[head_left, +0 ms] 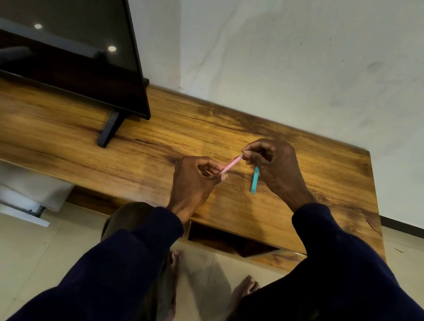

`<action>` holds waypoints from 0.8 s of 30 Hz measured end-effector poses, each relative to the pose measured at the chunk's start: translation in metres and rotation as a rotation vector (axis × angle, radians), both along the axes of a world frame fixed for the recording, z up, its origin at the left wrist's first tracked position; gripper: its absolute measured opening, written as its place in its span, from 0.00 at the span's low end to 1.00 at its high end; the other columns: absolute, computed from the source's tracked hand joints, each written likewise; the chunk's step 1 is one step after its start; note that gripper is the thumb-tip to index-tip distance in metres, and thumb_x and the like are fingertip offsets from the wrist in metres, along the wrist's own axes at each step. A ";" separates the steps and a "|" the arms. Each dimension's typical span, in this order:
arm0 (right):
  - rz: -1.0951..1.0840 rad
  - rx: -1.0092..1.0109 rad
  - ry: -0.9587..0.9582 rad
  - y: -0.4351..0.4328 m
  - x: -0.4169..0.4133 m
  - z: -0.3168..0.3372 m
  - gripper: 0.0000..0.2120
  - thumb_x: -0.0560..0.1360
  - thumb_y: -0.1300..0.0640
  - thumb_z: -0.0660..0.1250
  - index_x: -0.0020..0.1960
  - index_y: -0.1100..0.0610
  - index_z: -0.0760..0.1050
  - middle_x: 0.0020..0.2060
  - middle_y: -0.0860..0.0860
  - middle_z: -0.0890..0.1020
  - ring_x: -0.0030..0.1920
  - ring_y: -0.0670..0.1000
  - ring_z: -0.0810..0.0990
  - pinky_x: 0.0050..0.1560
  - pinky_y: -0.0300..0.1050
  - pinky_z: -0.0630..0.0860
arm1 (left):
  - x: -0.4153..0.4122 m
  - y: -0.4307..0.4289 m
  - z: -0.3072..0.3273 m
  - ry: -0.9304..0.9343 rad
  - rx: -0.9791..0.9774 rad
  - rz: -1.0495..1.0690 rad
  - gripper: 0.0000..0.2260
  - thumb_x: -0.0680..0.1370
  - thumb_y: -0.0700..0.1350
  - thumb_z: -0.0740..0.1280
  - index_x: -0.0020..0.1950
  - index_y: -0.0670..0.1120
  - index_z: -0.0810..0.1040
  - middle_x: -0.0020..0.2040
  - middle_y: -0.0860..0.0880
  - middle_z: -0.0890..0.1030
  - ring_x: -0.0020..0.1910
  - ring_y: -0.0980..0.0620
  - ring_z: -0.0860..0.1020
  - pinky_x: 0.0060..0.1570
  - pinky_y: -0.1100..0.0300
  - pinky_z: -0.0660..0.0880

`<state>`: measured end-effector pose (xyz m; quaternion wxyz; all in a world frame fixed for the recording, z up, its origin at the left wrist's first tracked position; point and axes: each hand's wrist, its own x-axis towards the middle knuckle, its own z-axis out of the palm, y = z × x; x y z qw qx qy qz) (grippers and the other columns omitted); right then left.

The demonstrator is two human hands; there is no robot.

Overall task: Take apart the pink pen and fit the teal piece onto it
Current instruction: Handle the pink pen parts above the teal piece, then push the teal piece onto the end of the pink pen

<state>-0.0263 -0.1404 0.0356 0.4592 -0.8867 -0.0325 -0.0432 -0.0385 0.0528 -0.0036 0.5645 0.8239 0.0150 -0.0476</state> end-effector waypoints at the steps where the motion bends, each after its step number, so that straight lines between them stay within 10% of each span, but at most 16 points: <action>1: -0.003 -0.004 0.009 -0.001 0.001 0.000 0.03 0.78 0.62 0.72 0.50 0.57 0.84 0.38 0.49 0.85 0.36 0.43 0.82 0.40 0.35 0.80 | 0.000 0.000 0.000 -0.001 -0.003 0.000 0.10 0.72 0.42 0.80 0.51 0.49 0.86 0.45 0.55 0.86 0.45 0.59 0.83 0.40 0.72 0.77; 10: -0.010 0.007 0.045 -0.001 0.001 0.003 0.03 0.80 0.60 0.71 0.51 0.57 0.84 0.38 0.48 0.85 0.37 0.42 0.83 0.40 0.36 0.81 | 0.000 -0.003 0.003 -0.022 -0.041 -0.033 0.10 0.72 0.41 0.80 0.52 0.47 0.86 0.45 0.54 0.86 0.45 0.60 0.83 0.43 0.72 0.78; 24: -0.201 0.746 0.139 0.000 -0.011 0.015 0.13 0.85 0.54 0.63 0.60 0.64 0.77 0.50 0.60 0.87 0.53 0.61 0.87 0.55 0.55 0.84 | -0.008 -0.007 0.023 0.233 -0.352 -0.111 0.04 0.80 0.45 0.72 0.53 0.51 0.85 0.47 0.48 0.88 0.42 0.57 0.84 0.45 0.65 0.81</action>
